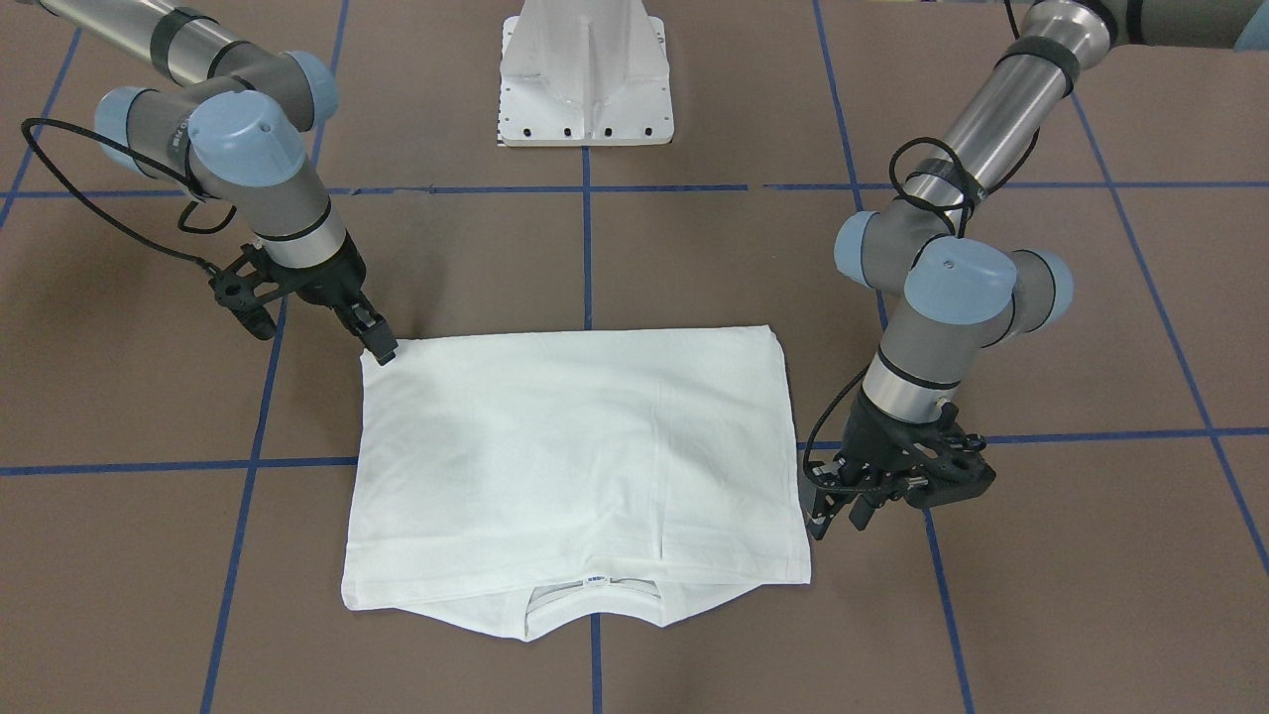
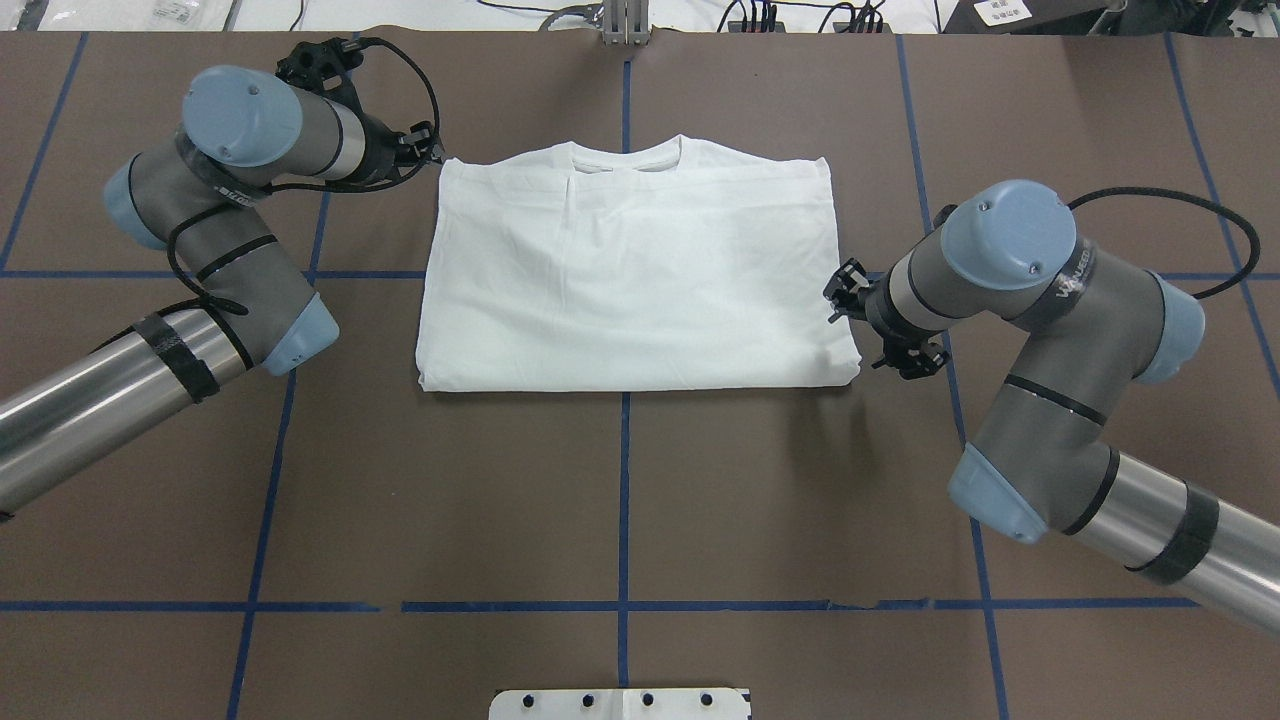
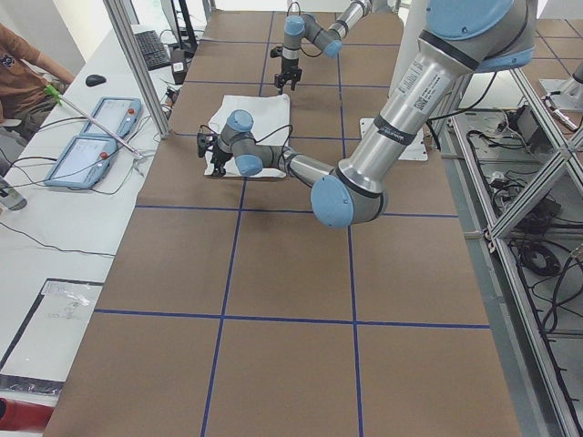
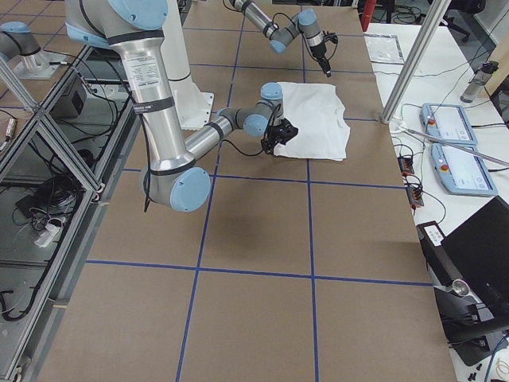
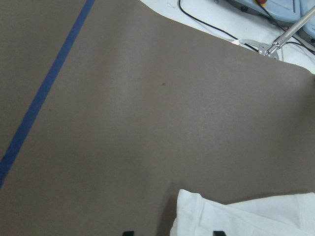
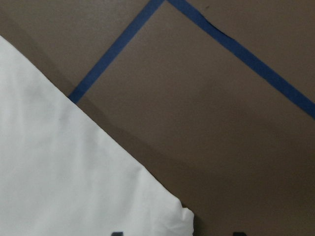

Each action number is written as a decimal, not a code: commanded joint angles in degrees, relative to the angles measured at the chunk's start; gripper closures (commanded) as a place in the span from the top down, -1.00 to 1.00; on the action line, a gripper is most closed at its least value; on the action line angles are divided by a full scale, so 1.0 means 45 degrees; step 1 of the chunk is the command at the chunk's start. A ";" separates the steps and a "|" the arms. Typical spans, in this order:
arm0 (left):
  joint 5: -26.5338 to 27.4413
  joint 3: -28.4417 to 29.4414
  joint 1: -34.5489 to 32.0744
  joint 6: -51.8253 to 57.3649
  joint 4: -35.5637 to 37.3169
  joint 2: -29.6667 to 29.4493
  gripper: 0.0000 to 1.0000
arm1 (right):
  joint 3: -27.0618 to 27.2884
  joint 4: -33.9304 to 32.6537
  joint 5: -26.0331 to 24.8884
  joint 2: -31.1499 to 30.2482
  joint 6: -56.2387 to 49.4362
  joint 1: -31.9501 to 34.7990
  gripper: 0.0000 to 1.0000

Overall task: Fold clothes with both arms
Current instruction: 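Move the right gripper down to the folded shirt's corner nearest the robot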

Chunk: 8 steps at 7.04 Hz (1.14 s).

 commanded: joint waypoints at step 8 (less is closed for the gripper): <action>0.0074 -0.0110 0.0001 -0.0003 0.0040 0.0098 0.23 | -0.0313 -0.0011 -0.0925 0.0392 0.1479 -0.0137 -1.00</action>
